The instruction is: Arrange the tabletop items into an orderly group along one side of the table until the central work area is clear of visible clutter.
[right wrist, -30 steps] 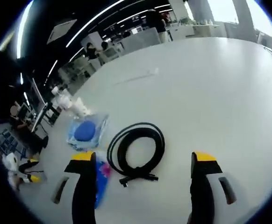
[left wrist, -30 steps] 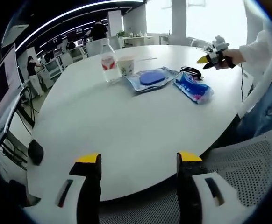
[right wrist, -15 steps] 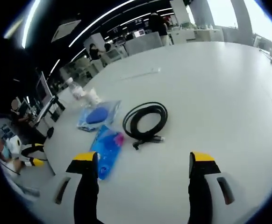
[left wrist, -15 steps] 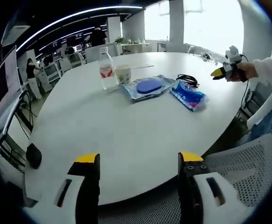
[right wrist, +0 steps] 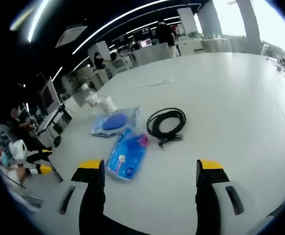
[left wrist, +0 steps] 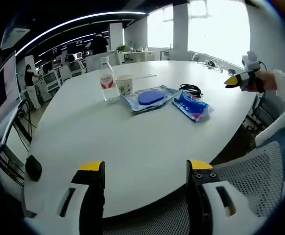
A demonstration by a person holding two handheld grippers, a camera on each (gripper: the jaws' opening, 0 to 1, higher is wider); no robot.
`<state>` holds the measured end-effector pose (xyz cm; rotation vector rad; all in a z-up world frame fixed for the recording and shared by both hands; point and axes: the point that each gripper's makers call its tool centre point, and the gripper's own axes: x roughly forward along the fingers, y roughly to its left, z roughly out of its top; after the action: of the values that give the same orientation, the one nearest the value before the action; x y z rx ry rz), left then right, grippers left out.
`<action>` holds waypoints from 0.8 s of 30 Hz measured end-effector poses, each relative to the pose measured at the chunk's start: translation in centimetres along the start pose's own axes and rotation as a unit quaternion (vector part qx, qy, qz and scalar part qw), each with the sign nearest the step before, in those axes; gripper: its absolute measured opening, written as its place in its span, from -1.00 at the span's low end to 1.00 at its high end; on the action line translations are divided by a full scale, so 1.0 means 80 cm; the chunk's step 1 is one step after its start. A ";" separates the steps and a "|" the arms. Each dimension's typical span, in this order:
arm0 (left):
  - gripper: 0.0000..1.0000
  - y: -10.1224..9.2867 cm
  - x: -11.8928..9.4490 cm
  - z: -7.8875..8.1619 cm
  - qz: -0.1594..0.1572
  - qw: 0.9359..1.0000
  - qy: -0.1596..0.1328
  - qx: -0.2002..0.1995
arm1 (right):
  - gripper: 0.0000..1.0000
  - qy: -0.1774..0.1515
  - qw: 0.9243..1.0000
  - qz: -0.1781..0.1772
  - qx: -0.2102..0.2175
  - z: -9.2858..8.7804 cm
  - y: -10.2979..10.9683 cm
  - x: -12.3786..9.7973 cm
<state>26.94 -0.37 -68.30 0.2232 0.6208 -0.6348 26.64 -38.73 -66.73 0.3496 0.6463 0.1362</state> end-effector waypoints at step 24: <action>0.30 0.020 -0.003 0.004 0.034 0.999 -0.009 -0.004 | 0.46 0.013 0.998 -0.014 -0.058 0.013 0.030 0.009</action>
<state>27.89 0.87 -67.86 0.2295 0.5968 -0.5680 27.83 -36.61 -65.53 0.2278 0.6649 0.1511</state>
